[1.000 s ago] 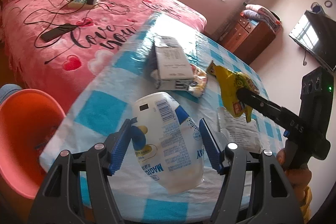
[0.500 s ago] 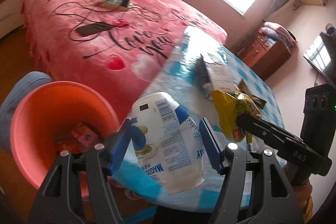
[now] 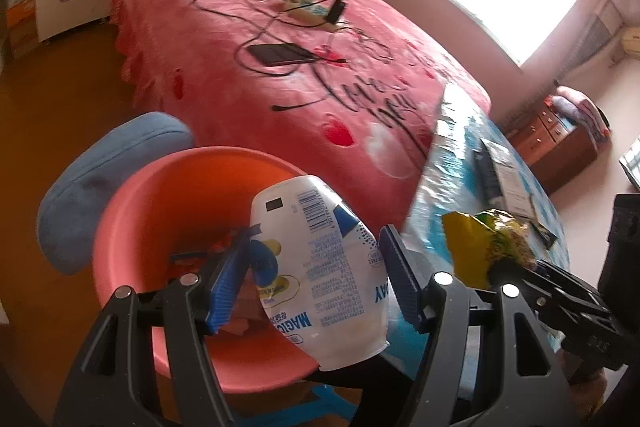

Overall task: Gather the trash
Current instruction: 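Open both tools over the orange bucket to drop the bottle and bag, then move both open tools back toward the coffee stick and paper on the table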

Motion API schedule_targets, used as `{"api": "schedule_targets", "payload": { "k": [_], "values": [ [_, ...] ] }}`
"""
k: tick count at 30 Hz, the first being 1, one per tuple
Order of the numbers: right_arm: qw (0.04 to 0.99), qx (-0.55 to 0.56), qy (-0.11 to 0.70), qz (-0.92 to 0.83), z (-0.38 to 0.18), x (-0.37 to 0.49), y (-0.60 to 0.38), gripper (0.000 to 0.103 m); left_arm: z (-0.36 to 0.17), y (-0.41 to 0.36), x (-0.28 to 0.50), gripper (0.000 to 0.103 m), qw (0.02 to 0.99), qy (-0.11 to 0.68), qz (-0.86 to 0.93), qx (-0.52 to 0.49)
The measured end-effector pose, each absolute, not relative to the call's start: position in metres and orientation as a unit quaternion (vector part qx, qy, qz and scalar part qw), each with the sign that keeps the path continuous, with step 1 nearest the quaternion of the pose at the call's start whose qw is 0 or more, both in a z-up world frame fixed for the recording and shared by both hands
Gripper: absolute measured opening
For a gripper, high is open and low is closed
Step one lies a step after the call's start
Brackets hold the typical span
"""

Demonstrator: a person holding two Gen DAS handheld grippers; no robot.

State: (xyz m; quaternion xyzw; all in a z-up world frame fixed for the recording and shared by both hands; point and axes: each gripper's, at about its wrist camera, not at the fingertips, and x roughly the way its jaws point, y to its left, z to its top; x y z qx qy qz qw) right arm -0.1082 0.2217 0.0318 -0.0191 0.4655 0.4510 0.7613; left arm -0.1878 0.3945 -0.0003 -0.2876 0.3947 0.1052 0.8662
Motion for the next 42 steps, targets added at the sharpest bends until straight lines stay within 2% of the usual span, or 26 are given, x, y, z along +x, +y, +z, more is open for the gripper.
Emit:
{"api": "schedule_targets", "payload": {
  "k": [9,11,13,21,42],
  "values": [
    [0.732,-0.041,0.471,0.49,0.026,-0.119,0.264,0.044,-0.014,0.426,-0.201,0.067,0.852,0.398,0.146,-0.306],
    [0.722,-0.035,0.477,0.501,0.022,-0.12,0.271,0.051,-0.018,0.432,-0.201,0.073,0.845,0.408,0.154,-0.31],
    [0.72,-0.025,0.478,0.502,0.021,-0.121,0.271,0.07,-0.022,0.436,-0.204,0.078,0.84,0.412,0.171,-0.309],
    [0.747,0.029,0.461,0.478,0.035,-0.11,0.236,0.088,-0.02,0.433,-0.203,0.078,0.844,0.413,0.179,-0.292],
    [0.775,0.08,0.467,0.418,0.03,-0.11,0.153,0.091,0.005,0.371,-0.18,0.08,0.868,0.423,0.131,-0.226]
  ]
}}
